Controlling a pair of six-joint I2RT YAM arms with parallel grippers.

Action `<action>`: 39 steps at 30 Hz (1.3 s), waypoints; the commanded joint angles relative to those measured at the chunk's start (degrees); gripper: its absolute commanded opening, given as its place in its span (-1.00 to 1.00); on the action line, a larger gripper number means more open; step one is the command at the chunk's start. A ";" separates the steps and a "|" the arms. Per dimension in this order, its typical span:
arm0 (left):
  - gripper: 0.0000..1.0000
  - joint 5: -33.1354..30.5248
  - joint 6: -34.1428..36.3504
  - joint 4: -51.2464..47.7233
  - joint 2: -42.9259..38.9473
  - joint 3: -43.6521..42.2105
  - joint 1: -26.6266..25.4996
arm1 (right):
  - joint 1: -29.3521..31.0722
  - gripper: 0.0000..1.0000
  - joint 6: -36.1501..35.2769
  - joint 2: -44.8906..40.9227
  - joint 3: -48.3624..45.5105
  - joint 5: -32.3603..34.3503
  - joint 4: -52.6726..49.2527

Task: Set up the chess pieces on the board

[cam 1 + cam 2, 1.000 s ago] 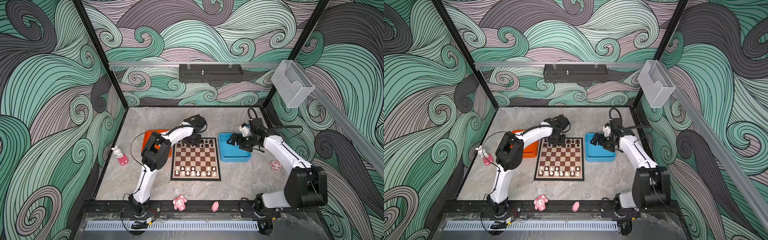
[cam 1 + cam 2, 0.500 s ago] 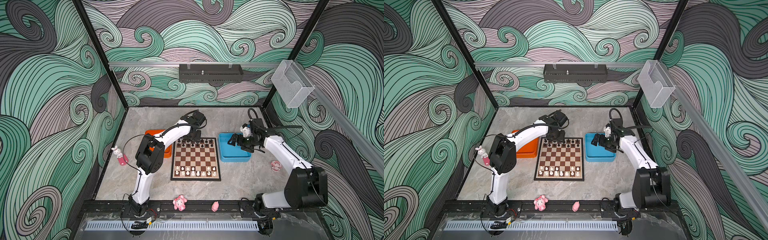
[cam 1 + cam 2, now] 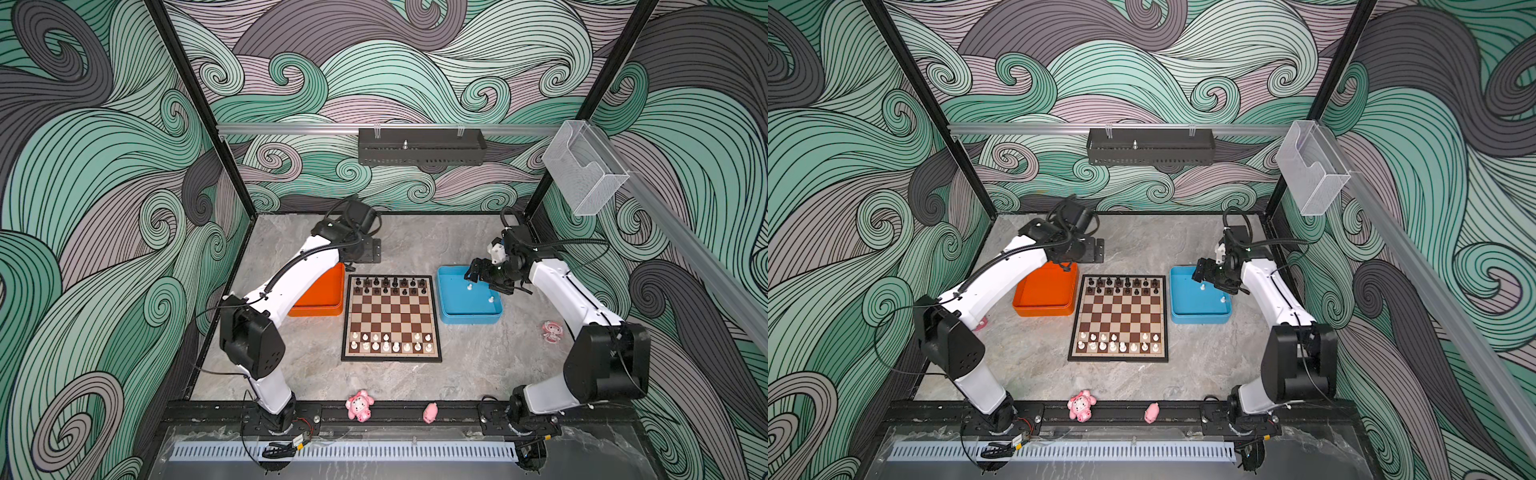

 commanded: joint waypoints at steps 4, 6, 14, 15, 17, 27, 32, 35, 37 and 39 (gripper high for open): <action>0.97 0.82 1.11 -1.67 -8.46 -7.35 11.34 | 0.07 0.63 -1.70 7.84 3.42 4.77 -1.96; 0.97 2.14 1.50 -0.49 -11.54 -10.75 15.43 | 0.03 0.59 -1.64 9.80 4.16 5.09 -1.37; 0.97 8.57 2.17 2.27 -18.05 -18.83 26.15 | 0.91 0.37 -1.88 16.75 8.17 6.62 -0.46; 0.97 9.28 2.13 2.34 -18.19 -19.32 26.89 | 0.99 0.32 -2.03 17.60 8.75 7.01 -0.36; 0.97 10.51 1.98 2.85 -18.43 -20.08 27.80 | 1.24 0.23 -2.23 18.90 9.68 7.74 -0.39; 0.97 12.64 1.78 3.62 -17.24 -20.42 29.41 | 2.39 -0.01 -2.85 23.16 11.79 10.64 -0.32; 0.97 13.37 1.70 3.57 -16.27 -20.11 29.68 | 2.49 -0.12 -2.76 24.55 12.40 11.42 -0.32; 0.97 13.46 1.64 3.66 -15.96 -20.10 29.81 | 2.49 -0.19 -2.76 25.17 12.53 11.51 -0.31; 0.97 13.63 1.58 3.70 -15.87 -20.19 29.86 | 2.49 -0.22 -2.75 25.47 12.48 11.54 -0.30; 0.97 13.84 1.44 3.74 -15.70 -20.29 29.94 | 2.55 -0.26 -2.76 25.74 12.43 11.56 -0.32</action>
